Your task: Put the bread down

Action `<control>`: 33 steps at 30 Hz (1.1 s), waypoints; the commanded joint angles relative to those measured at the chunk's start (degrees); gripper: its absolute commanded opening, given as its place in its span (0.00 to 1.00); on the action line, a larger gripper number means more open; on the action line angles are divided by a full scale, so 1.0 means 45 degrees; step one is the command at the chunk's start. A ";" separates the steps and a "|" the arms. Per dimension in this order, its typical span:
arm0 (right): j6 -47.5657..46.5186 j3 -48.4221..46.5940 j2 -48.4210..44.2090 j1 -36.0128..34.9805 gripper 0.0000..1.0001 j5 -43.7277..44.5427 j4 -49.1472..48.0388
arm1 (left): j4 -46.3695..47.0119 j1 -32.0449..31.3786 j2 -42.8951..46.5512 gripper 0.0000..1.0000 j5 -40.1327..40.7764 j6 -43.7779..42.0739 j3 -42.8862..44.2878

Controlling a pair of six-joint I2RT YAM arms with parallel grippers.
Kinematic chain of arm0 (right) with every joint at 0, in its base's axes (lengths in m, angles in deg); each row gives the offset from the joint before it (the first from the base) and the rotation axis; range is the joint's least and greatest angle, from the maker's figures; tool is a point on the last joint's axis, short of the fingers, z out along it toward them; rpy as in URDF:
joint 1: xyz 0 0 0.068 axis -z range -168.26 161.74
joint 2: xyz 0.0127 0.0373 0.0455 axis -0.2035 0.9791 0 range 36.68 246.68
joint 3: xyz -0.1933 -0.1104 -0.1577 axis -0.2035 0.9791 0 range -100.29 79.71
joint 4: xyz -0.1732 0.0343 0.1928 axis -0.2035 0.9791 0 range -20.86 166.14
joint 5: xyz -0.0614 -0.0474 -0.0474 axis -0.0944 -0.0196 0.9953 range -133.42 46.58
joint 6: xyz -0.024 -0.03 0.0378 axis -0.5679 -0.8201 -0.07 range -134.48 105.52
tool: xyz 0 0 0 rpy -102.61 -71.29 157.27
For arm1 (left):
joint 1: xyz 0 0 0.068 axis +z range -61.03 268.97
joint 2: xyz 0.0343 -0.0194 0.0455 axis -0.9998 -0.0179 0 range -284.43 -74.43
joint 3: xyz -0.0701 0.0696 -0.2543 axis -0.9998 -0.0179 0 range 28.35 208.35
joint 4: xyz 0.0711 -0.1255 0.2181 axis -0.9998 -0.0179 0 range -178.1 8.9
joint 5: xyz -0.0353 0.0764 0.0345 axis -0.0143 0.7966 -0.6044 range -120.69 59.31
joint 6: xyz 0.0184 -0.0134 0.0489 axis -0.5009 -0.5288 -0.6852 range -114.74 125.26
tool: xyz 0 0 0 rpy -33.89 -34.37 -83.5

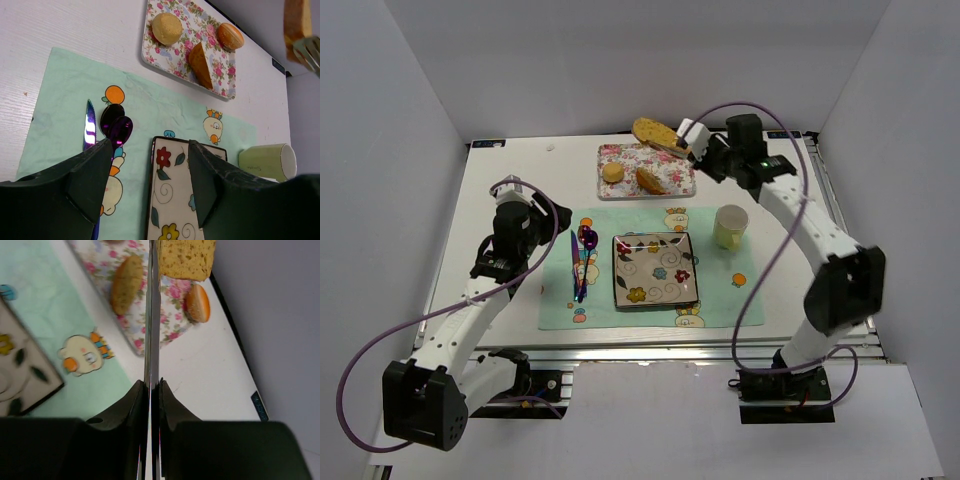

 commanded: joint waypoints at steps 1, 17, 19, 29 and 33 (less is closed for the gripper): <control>0.0186 0.1767 -0.1943 -0.0019 0.05 -0.2196 0.1071 | 0.0298 0.0016 0.0358 0.72 -0.0046 0.0029 0.0456; 0.0359 0.8099 -0.6285 -0.1327 0.18 -0.2594 0.2406 | 0.0610 0.0016 0.0397 0.72 -0.0339 0.0108 0.0124; 0.0340 0.8022 -0.6032 -0.1366 0.29 -0.2574 0.2464 | 0.0610 0.0016 0.0455 0.72 -0.0301 0.0108 0.0124; 0.0125 0.7008 -0.6049 -0.1386 0.50 -0.3334 0.3382 | 0.0611 0.0016 0.0749 0.72 -0.0183 0.0264 -0.0071; 0.0632 0.6402 -0.6654 -0.1347 0.45 -0.3842 0.3442 | 0.0630 0.0016 0.0652 0.72 -0.0261 0.0225 0.0006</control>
